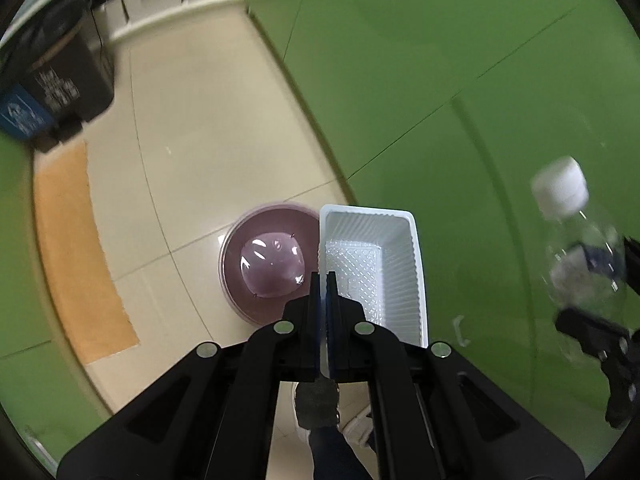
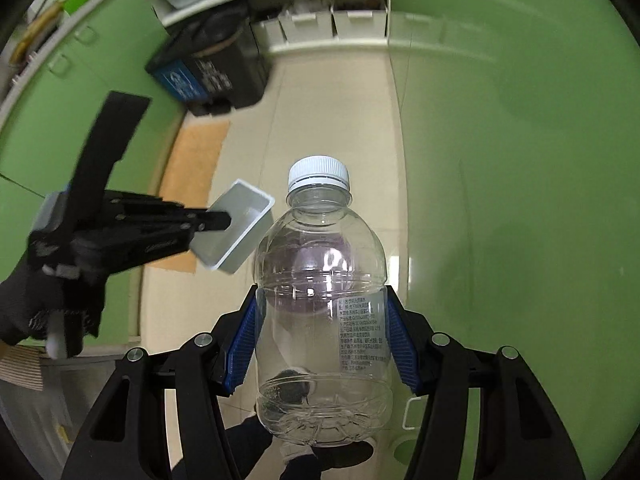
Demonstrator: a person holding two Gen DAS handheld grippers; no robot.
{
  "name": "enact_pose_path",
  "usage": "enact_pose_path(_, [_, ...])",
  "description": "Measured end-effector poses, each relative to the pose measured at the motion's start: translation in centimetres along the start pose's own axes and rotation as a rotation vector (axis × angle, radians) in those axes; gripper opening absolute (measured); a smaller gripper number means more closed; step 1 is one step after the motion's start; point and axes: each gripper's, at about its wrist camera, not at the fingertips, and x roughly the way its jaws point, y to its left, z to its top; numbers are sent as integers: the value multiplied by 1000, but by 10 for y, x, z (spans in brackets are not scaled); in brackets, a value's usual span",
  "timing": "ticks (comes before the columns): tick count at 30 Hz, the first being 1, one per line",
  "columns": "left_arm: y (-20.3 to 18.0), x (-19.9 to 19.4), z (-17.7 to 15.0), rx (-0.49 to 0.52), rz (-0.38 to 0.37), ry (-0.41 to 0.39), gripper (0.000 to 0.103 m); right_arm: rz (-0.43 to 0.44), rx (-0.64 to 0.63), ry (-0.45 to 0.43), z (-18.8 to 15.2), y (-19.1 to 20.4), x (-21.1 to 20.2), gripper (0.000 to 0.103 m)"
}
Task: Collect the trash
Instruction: 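Carry the white tray and clear bottle down over the pink bin, then open the left gripper to drop the tray while the right gripper drops the bottle into the bin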
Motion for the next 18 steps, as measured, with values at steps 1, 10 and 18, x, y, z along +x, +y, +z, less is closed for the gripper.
enact_pose_path(1, [7,20,-2,-7,6,5,2,-1,2,8,-2,-1,10,57])
enact_pose_path(10, [35,97,-8,-36,6,13,93,9,30,71,-27,-10,89,57])
enact_pose_path(18, [52,84,-6,-64,32,-20,100,25,16,75,-18,-7,106,57])
